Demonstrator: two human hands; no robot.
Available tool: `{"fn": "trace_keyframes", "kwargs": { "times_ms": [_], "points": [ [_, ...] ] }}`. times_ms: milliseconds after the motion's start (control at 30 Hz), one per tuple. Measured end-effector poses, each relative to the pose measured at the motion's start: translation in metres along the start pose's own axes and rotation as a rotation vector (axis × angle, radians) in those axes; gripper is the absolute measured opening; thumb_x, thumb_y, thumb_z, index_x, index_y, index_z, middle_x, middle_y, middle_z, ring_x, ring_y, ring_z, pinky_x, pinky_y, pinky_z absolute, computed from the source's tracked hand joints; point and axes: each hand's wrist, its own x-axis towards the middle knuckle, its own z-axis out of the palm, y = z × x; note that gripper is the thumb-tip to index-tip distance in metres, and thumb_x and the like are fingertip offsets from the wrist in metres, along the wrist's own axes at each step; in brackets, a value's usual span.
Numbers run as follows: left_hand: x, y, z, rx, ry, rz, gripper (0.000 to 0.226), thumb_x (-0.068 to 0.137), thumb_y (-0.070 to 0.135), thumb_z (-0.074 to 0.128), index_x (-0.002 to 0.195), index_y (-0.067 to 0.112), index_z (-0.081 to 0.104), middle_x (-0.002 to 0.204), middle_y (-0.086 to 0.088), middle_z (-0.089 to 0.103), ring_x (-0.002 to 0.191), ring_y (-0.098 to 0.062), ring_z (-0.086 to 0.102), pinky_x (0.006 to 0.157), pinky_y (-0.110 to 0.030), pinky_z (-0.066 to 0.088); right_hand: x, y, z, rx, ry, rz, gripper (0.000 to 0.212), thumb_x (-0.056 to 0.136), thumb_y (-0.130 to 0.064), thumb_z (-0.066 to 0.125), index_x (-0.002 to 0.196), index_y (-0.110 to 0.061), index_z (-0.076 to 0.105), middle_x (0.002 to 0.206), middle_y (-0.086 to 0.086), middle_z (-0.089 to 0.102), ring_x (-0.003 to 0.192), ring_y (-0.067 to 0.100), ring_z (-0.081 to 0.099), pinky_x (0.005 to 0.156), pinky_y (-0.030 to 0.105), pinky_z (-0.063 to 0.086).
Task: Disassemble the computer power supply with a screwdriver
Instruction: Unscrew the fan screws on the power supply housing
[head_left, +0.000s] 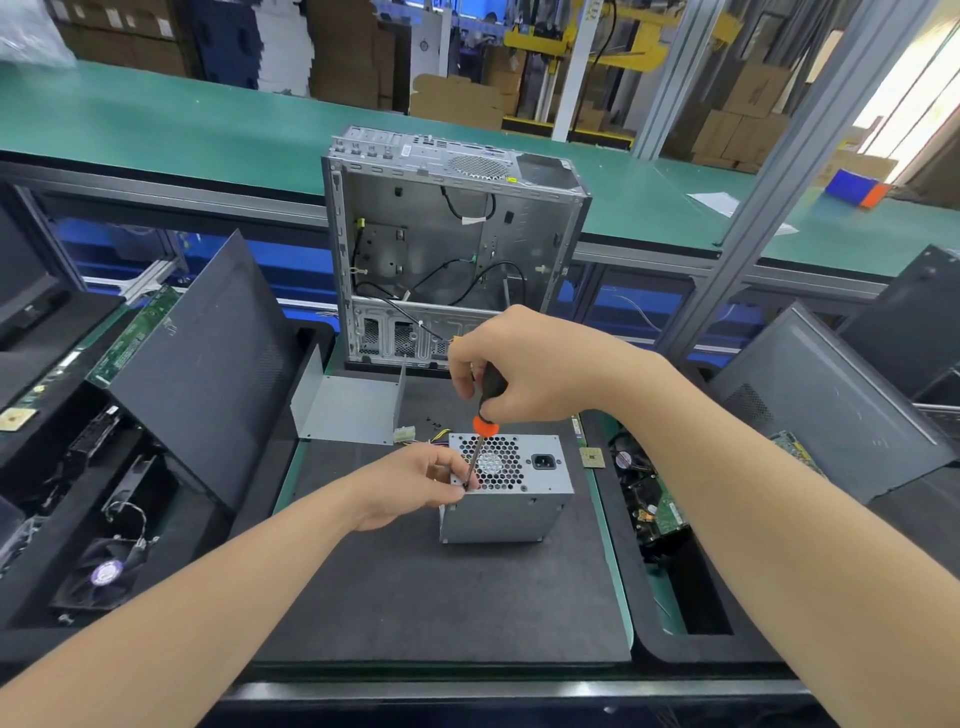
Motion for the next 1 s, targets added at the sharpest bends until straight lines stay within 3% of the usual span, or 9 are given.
{"fn": "trace_keyframes", "kwargs": {
  "times_ms": [233,333,500,600,700,767,867,1000],
  "points": [
    [0.001,-0.003,0.0,-0.048,0.001,-0.021,0.012,0.101,0.011,0.066,0.105,0.016,0.076,0.088,0.016,0.071,0.083,-0.002,0.062,0.078,-0.019,0.052,0.0,0.0,-0.002,0.023,-0.002,0.013,0.025,0.075,-0.012,0.076,0.096,-0.024,0.069,0.079,-0.011,0.067,0.078,0.004,0.062,0.074,0.038,0.057],
    [0.002,-0.003,0.0,-0.146,0.023,-0.054,0.012,0.102,0.01,0.066,0.111,0.012,0.074,0.103,0.001,0.068,0.091,-0.011,0.058,0.082,-0.024,0.052,0.001,0.0,-0.002,0.017,0.017,0.015,0.024,0.075,-0.014,0.077,0.096,-0.024,0.07,0.079,-0.011,0.066,0.081,0.011,0.063,0.076,0.039,0.057],
    [0.003,-0.002,-0.005,-0.255,-0.022,-0.082,0.011,0.102,0.007,0.064,0.106,0.012,0.073,0.094,0.002,0.067,0.075,-0.004,0.062,0.073,-0.019,0.054,0.003,0.001,-0.004,0.016,0.044,0.017,0.021,0.076,-0.015,0.076,0.095,-0.022,0.07,0.078,-0.01,0.065,0.078,0.01,0.063,0.074,0.04,0.058],
    [0.0,-0.002,-0.009,-0.32,-0.025,-0.099,0.016,0.105,0.007,0.06,0.118,0.009,0.069,0.098,0.001,0.072,0.084,-0.008,0.068,0.09,-0.029,0.055,0.006,0.001,-0.002,0.028,0.079,0.024,0.019,0.077,-0.017,0.077,0.094,-0.02,0.07,0.077,-0.011,0.063,0.075,0.008,0.06,0.072,0.039,0.057],
    [-0.003,-0.005,-0.015,-0.359,-0.005,-0.112,0.023,0.109,0.009,0.053,0.128,0.005,0.064,0.123,-0.01,0.074,0.104,-0.019,0.072,0.107,-0.041,0.048,0.01,0.002,0.003,0.056,0.092,0.036,0.018,0.078,-0.019,0.078,0.094,-0.021,0.069,0.08,-0.008,0.065,0.078,0.012,0.062,0.073,0.041,0.058],
    [-0.002,-0.012,-0.019,-0.381,0.05,-0.107,0.023,0.109,0.008,0.052,0.129,0.003,0.063,0.124,-0.011,0.072,0.107,-0.021,0.071,0.102,-0.039,0.05,0.015,0.002,0.008,0.075,0.109,0.045,0.018,0.079,-0.02,0.078,0.094,-0.021,0.069,0.08,-0.01,0.064,0.078,0.009,0.06,0.073,0.042,0.058],
    [0.001,-0.023,-0.026,-0.392,0.182,-0.082,0.021,0.109,0.003,0.05,0.122,0.001,0.067,0.107,-0.006,0.07,0.099,-0.017,0.069,0.088,-0.029,0.053,0.025,0.002,0.019,0.099,0.139,0.056,0.017,0.08,-0.019,0.078,0.094,-0.019,0.07,0.078,-0.01,0.064,0.079,0.01,0.059,0.072,0.042,0.057],
    [0.0,-0.042,-0.038,-0.392,0.312,-0.054,0.021,0.107,-0.001,0.053,0.108,0.007,0.072,0.093,-0.003,0.072,0.089,-0.014,0.069,0.081,-0.024,0.053,0.041,0.003,0.037,0.123,0.152,0.068,0.014,0.081,-0.016,0.075,0.094,-0.017,0.07,0.077,-0.01,0.063,0.08,0.014,0.058,0.074,0.04,0.055]
  ]
}}
